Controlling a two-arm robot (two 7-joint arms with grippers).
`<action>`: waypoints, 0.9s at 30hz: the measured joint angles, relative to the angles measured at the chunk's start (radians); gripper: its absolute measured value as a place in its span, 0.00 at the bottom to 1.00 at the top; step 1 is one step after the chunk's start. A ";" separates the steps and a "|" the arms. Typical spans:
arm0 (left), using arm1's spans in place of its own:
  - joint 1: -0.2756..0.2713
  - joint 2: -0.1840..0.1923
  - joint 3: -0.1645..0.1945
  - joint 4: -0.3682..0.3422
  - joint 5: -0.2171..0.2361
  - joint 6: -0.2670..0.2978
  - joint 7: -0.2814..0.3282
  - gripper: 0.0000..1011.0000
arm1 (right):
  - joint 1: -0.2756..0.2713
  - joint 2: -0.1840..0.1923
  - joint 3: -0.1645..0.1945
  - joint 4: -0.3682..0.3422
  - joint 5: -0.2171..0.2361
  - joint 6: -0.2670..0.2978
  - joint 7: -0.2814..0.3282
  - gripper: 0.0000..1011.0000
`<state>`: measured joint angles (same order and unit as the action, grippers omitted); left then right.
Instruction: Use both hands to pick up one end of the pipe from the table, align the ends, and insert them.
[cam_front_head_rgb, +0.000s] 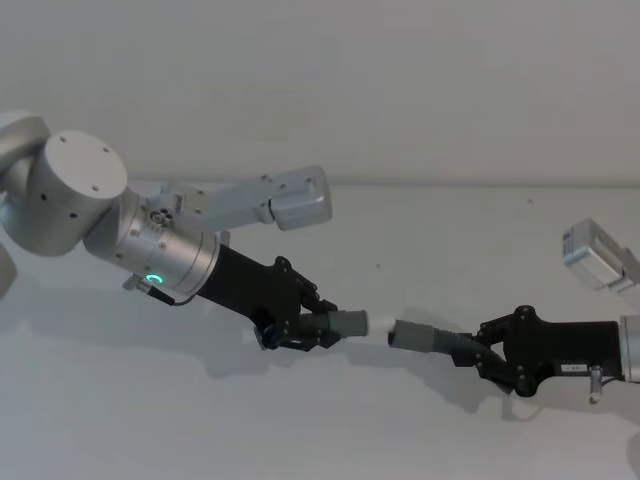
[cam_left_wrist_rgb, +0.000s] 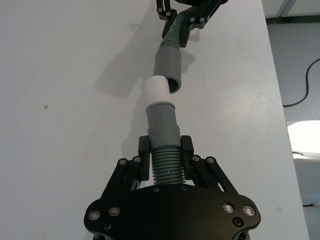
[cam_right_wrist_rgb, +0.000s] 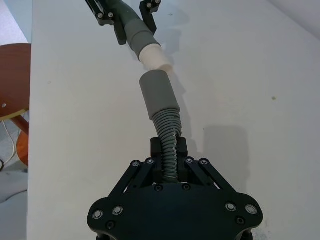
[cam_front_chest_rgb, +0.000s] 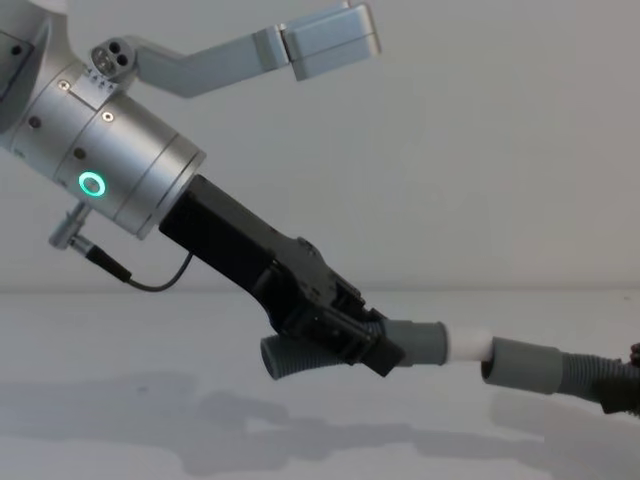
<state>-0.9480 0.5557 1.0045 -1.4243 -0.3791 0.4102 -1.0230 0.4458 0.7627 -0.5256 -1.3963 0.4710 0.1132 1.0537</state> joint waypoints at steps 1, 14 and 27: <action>-0.002 -0.004 0.002 0.004 -0.001 -0.003 -0.002 0.34 | 0.001 0.000 -0.001 0.001 0.001 0.002 0.000 0.14; -0.020 -0.024 0.027 0.029 -0.003 -0.013 -0.016 0.34 | 0.019 -0.005 -0.007 0.023 0.023 0.030 -0.001 0.14; -0.040 -0.029 0.046 0.040 0.004 -0.013 -0.016 0.34 | 0.037 -0.012 -0.018 0.043 0.041 0.053 -0.001 0.14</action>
<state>-0.9878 0.5267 1.0507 -1.3839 -0.3755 0.3973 -1.0391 0.4828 0.7504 -0.5440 -1.3530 0.5122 0.1665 1.0522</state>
